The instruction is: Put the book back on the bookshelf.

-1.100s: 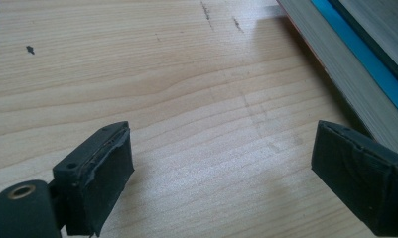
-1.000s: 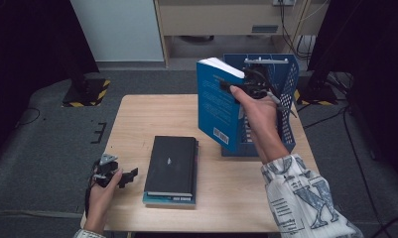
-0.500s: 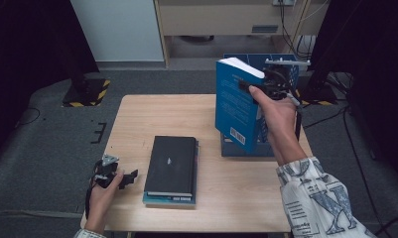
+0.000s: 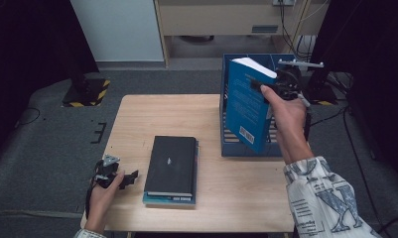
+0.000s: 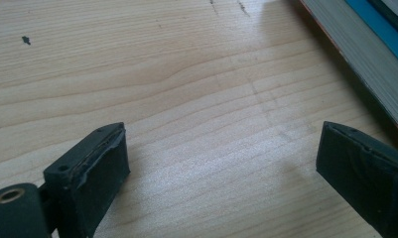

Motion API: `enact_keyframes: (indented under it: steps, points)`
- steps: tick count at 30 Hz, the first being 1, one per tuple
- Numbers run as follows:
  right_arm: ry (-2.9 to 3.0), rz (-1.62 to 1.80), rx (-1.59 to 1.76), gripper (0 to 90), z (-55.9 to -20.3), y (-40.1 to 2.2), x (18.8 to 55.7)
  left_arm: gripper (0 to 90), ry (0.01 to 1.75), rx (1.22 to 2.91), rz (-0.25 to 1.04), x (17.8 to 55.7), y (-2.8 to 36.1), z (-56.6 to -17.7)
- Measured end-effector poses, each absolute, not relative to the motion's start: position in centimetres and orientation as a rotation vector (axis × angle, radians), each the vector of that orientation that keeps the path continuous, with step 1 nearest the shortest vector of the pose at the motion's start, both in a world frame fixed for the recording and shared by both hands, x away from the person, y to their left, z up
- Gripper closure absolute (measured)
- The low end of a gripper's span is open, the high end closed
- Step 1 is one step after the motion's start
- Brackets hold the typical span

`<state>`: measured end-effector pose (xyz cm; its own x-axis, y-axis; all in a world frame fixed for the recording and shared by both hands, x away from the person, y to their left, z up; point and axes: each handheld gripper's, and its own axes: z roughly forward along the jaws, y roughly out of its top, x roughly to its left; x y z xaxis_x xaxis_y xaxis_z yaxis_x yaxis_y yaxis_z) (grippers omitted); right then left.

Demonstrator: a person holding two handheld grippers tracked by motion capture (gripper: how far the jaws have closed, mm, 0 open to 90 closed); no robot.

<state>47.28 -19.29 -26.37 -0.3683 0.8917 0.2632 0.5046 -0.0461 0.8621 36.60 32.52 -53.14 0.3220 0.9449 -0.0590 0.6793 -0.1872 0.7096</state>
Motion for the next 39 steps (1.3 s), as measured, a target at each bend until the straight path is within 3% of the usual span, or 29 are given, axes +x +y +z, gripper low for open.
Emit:
enact_keyframes:
  steps: [39]
  points:
    - [1.742,1.306,1.493,60.4,-28.0,-16.1,52.7,4.8,1.401,1.950,0.520,36.7,32.3,-53.4]
